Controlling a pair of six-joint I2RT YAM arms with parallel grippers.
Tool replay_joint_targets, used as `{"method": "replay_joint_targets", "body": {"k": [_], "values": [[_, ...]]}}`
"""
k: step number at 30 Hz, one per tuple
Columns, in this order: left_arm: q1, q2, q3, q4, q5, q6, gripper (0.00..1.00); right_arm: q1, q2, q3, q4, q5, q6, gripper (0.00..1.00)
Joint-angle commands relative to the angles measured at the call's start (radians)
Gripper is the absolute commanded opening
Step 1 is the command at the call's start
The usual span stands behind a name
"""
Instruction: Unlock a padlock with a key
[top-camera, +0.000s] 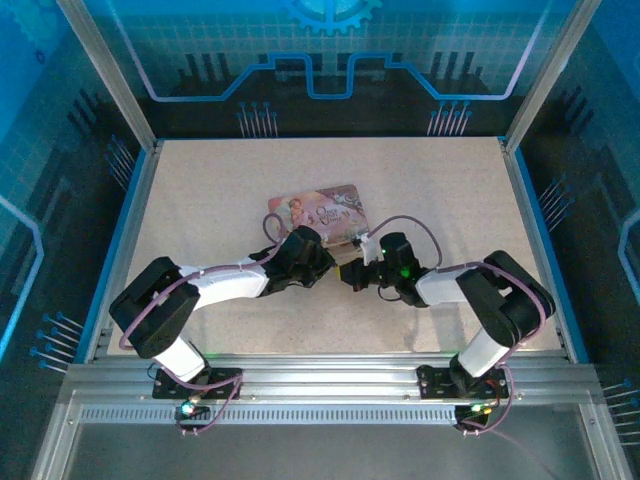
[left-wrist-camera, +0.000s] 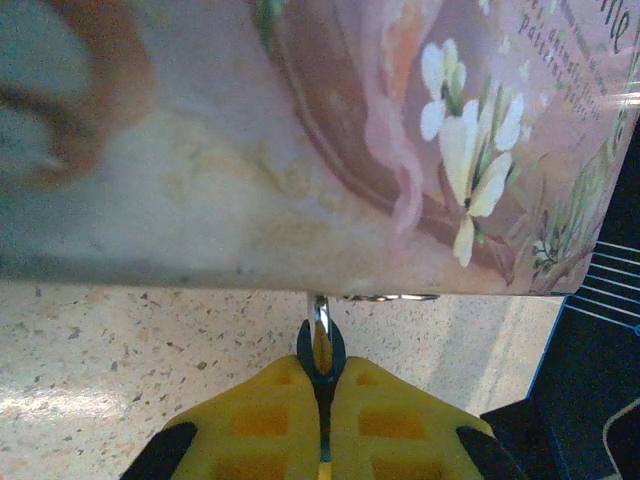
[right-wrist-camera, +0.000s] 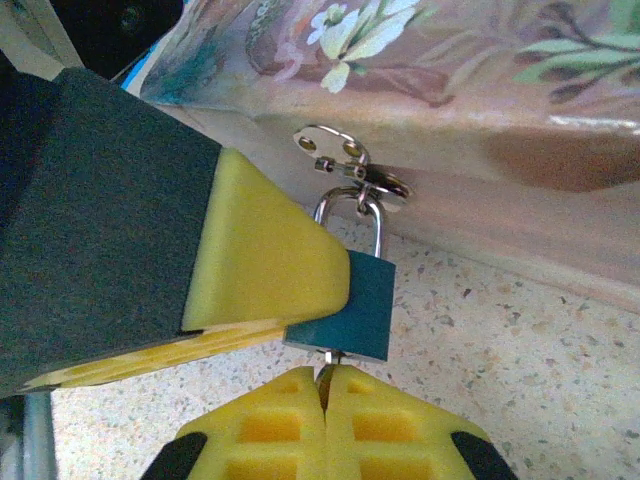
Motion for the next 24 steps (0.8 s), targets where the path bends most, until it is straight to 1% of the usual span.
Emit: {"method": "replay_joint_targets", "body": {"k": [1, 14, 18, 24], "values": [[-0.009, 0.005, -0.027, -0.003, 0.007, 0.004, 0.00, -0.039, 0.042, 0.025, 0.067, -0.110, 0.072, 0.03], [-0.011, -0.005, -0.099, 0.026, 0.019, -0.009, 0.00, -0.113, 0.097, 0.067, 0.089, -0.221, 0.133, 0.03], [-0.012, -0.009, -0.112, 0.034, 0.022, -0.014, 0.00, -0.126, 0.114, 0.084, 0.080, -0.249, 0.136, 0.03], [-0.013, -0.017, -0.122, 0.036, 0.022, -0.012, 0.00, -0.131, 0.144, 0.088, 0.122, -0.276, 0.175, 0.02]]}}
